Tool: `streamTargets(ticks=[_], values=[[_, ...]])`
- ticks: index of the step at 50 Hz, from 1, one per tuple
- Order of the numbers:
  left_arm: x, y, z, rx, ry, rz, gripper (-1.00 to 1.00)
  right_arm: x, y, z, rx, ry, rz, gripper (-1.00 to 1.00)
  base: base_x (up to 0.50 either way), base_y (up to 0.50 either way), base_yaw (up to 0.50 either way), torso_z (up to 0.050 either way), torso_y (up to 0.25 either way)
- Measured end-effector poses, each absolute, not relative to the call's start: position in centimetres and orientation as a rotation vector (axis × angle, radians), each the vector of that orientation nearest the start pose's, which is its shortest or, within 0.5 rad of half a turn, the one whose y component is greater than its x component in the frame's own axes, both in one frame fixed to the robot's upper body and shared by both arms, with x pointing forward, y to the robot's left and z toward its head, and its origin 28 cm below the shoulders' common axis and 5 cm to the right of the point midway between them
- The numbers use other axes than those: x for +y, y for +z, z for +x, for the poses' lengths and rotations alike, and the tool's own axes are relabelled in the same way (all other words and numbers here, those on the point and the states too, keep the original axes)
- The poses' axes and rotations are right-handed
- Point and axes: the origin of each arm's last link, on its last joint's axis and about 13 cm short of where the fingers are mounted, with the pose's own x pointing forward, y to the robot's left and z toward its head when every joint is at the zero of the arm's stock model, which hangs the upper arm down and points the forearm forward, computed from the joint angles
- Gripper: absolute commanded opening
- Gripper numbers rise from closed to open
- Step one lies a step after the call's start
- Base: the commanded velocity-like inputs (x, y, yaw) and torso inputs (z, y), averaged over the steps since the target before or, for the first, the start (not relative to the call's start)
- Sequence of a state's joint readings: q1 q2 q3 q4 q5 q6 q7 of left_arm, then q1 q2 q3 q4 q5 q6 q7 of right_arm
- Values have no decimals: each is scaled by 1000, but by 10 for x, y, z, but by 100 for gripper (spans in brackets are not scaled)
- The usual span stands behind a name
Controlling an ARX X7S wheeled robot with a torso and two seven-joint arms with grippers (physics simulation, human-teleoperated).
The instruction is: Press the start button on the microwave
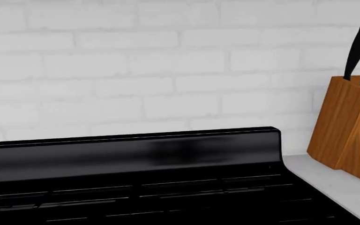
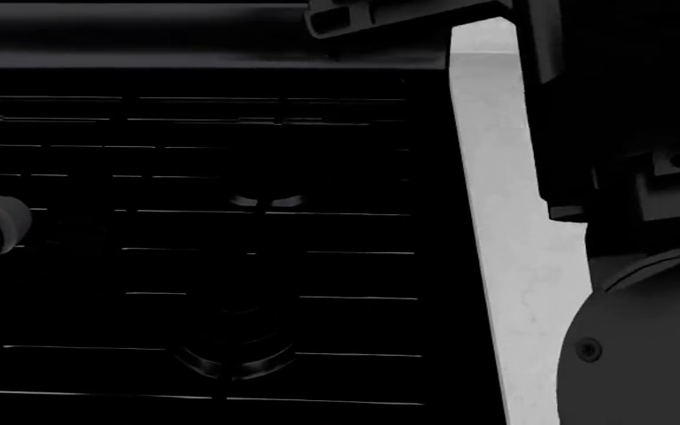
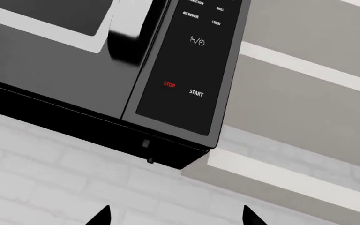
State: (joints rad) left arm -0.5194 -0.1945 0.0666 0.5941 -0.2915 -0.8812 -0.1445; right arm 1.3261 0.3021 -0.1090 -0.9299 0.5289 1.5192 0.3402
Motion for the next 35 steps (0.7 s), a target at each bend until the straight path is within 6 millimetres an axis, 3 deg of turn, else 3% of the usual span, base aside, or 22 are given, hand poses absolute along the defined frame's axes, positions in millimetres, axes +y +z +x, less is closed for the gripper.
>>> streamTargets(ticks=[19, 20, 35], values=[[211, 198, 258, -215, -94, 43, 100, -111, 433, 206, -712, 27, -282, 100, 0, 0, 0, 0, 0], [211, 198, 258, -216, -94, 43, 100, -112, 437, 207, -713, 30, -279, -100, 0, 0, 0, 0, 0], [212, 198, 258, -218, -97, 46, 100, -113, 486, 218, -676, 72, -246, -100, 0, 0, 0, 0, 0]])
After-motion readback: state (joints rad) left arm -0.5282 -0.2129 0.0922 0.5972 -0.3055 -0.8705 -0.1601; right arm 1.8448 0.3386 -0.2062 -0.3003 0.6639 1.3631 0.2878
